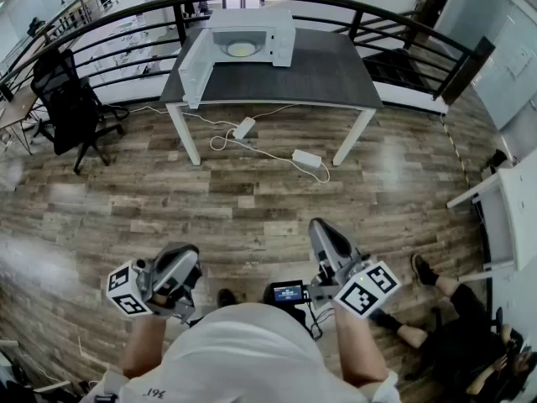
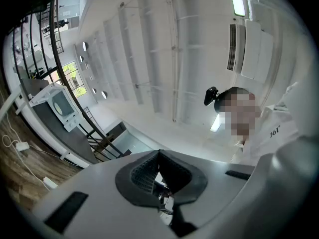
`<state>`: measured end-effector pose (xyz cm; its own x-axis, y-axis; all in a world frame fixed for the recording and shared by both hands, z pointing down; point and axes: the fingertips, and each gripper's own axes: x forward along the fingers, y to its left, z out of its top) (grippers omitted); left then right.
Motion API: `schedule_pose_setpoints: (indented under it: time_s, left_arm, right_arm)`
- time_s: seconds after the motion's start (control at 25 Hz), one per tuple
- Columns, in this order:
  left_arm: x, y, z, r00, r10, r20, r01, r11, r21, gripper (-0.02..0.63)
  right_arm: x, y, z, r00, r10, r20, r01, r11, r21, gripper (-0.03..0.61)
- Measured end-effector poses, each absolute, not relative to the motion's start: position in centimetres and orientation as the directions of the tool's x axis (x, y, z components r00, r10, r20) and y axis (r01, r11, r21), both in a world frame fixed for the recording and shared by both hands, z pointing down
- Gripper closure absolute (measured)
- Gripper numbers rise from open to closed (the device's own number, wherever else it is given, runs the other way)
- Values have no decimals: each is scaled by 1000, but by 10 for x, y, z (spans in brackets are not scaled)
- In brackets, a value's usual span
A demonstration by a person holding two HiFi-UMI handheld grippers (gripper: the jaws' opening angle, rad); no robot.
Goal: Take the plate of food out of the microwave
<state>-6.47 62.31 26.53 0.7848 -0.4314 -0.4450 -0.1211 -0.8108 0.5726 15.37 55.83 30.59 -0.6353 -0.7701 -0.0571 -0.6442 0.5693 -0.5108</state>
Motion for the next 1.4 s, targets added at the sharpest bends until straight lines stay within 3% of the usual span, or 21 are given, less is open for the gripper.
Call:
schedule_pose_setpoints:
  time_s: [1.0,1.4]
  left_arm:
    - [-76,625,262,751,-464,-471,-113,-792,600,609]
    - [-70,625,266,757,-421,-500,-61,-808,586,609]
  right_arm:
    - [146,549,307,-638,-770,-12,-678,569,-465,578]
    - [149,545,316,-622,-783,5,-701,553,-450,578]
